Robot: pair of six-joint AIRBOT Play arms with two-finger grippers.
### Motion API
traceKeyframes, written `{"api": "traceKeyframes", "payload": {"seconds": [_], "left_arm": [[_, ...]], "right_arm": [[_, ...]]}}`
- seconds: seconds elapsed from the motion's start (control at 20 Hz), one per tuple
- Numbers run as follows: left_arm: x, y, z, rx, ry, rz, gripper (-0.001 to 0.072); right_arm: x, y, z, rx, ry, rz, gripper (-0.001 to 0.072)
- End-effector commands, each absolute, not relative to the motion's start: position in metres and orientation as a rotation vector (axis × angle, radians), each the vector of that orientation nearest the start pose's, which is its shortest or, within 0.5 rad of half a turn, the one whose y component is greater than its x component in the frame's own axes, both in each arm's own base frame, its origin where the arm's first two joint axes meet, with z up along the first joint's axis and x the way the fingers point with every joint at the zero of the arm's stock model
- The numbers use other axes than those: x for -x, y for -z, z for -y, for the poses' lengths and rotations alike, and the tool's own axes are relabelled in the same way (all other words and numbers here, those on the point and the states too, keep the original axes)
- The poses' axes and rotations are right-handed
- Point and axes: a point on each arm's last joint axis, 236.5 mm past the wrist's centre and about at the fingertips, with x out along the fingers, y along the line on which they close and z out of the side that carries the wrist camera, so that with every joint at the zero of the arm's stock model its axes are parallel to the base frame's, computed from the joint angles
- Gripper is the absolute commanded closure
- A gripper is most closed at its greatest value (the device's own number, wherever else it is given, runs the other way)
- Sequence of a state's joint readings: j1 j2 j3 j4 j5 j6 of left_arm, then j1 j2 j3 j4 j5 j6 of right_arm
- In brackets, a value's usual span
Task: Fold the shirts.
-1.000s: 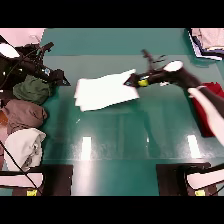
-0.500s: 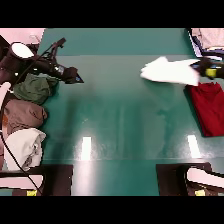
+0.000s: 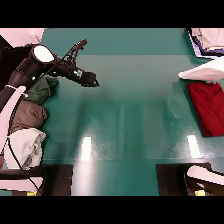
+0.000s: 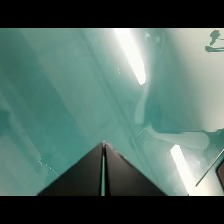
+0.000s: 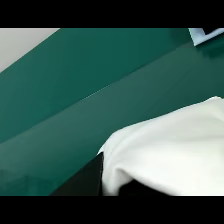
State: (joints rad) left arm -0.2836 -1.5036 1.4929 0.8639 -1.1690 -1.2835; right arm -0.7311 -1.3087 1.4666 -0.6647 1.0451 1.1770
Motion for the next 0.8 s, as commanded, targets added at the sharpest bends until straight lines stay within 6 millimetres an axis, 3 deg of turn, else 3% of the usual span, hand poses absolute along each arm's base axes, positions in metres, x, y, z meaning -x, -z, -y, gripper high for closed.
{"api": "traceKeyframes", "payload": {"seconds": [0.0, 0.25, 0.4, 0.55, 0.6, 0.7, 0.75], "left_arm": [[-0.405, -0.085, 0.269, 0.205, 0.817, -1.109, 0.0683], [-0.398, -0.082, 0.268, 0.193, 0.828, -1.136, 0.0683], [-0.398, -0.082, 0.268, 0.181, 0.837, -1.132, 0.0683], [-0.397, -0.082, 0.268, 0.165, 0.848, -1.125, 0.0683], [-0.397, -0.081, 0.268, 0.164, 0.849, -1.128, 0.0683], [-0.395, -0.081, 0.268, 0.162, 0.853, -1.135, 0.0683], [-0.394, -0.081, 0.268, 0.161, 0.854, -1.138, 0.0683]], "right_arm": [[-0.430, -0.223, 0.187, -0.542, 0.013, -0.543, 0.0695], [-0.389, -0.211, 0.200, -0.441, 0.158, -0.694, 0.0695], [-0.347, -0.199, 0.215, -0.392, 0.331, -0.772, 0.0693], [-0.298, -0.167, 0.224, -0.387, 0.488, -0.907, 0.0685], [-0.279, -0.154, 0.229, -0.386, 0.555, -0.962, 0.0548], [-0.243, -0.132, 0.237, -0.348, 0.653, -1.073, 0.0098], [-0.229, -0.125, 0.240, -0.330, 0.691, -1.113, 0.0057]]}}
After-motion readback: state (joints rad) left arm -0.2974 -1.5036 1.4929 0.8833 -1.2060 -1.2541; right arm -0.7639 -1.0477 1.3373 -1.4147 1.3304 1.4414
